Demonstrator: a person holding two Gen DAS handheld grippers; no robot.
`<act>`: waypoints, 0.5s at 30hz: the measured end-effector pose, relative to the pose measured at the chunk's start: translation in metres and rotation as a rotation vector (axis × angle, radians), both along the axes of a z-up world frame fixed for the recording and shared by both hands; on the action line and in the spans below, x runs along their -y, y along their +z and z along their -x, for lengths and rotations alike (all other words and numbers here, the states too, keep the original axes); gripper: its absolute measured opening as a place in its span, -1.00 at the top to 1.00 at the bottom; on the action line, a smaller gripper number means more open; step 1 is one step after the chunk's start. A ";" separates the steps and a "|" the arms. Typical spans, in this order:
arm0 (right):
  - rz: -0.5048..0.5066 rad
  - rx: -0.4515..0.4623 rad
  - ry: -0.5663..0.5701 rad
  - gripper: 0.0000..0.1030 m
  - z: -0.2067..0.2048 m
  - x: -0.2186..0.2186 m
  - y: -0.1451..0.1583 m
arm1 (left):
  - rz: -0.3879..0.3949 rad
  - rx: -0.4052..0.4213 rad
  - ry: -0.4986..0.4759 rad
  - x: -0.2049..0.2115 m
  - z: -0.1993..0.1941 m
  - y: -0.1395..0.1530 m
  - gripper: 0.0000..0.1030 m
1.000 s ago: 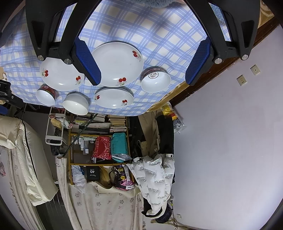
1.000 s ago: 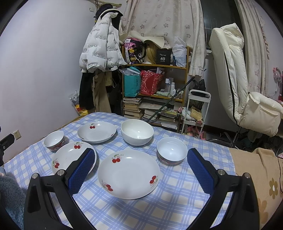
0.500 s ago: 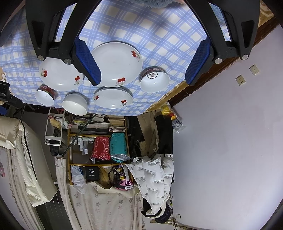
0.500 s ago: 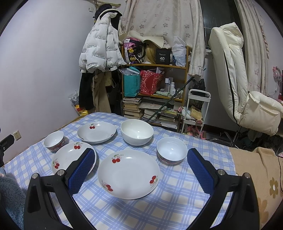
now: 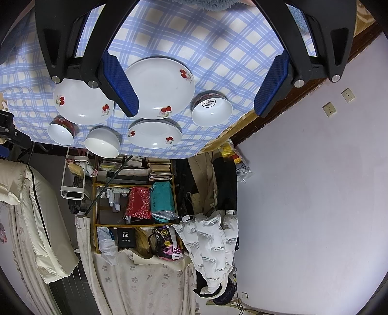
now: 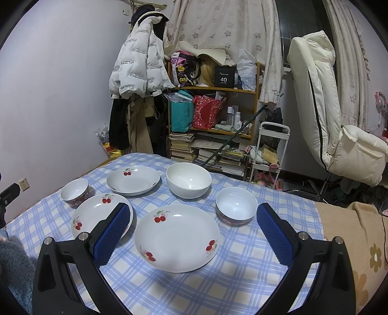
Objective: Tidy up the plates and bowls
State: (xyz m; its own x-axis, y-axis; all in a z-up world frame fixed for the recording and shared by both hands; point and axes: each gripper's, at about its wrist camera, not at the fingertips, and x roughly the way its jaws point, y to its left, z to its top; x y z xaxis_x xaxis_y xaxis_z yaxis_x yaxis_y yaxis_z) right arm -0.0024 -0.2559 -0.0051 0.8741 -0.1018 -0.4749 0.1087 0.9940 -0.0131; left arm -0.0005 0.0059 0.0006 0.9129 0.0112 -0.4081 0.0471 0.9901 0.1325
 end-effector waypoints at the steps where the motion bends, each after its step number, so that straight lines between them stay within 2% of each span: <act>1: -0.002 0.000 0.000 -1.00 0.000 0.000 0.000 | 0.000 0.001 0.001 0.000 0.000 0.000 -0.84; 13: 0.001 -0.008 -0.001 -1.00 -0.001 -0.006 0.006 | 0.001 0.000 -0.003 -0.001 0.000 0.001 -0.84; 15: 0.003 -0.012 0.001 -1.00 -0.001 0.000 -0.001 | 0.001 0.000 -0.001 -0.002 0.000 0.001 -0.84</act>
State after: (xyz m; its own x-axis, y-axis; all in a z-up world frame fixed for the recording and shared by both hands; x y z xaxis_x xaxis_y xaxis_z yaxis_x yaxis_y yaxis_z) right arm -0.0015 -0.2556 -0.0065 0.8686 -0.1022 -0.4849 0.1076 0.9941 -0.0169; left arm -0.0007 0.0078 0.0012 0.9128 0.0101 -0.4083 0.0480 0.9901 0.1319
